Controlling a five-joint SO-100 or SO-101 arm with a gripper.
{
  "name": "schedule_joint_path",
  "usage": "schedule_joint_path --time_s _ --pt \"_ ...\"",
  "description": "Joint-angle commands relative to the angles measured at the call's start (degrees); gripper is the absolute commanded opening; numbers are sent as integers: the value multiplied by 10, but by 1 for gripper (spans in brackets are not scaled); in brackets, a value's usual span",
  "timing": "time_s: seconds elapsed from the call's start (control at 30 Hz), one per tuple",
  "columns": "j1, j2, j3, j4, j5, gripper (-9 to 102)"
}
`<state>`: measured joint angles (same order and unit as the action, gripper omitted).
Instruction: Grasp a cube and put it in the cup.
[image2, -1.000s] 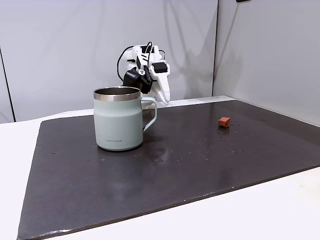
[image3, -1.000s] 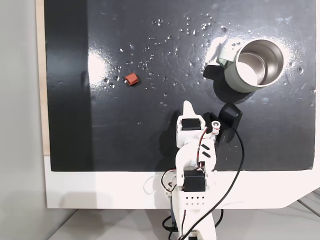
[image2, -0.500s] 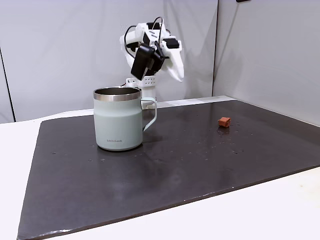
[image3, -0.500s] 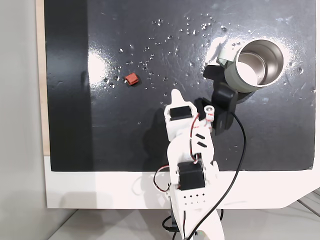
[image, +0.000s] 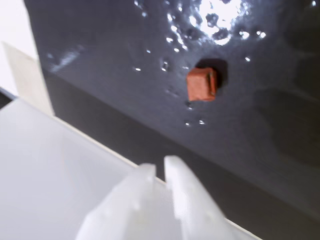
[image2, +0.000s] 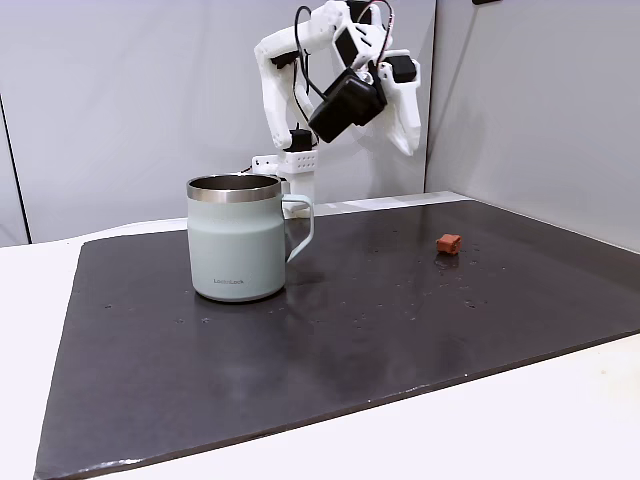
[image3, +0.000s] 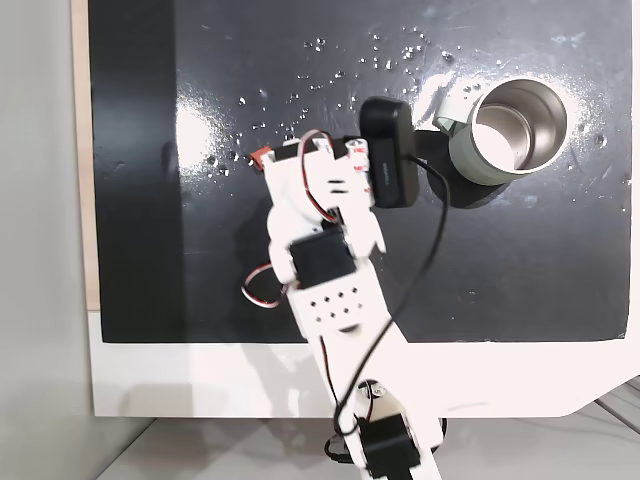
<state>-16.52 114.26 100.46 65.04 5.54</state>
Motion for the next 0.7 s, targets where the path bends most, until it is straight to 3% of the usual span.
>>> schedule_joint_path --time_s 0.0,0.27,0.67 --pt "-24 -47 -82 33 4 0" --pt "-50 -185 -217 126 45 0" --pt "-39 -291 -300 132 53 0"
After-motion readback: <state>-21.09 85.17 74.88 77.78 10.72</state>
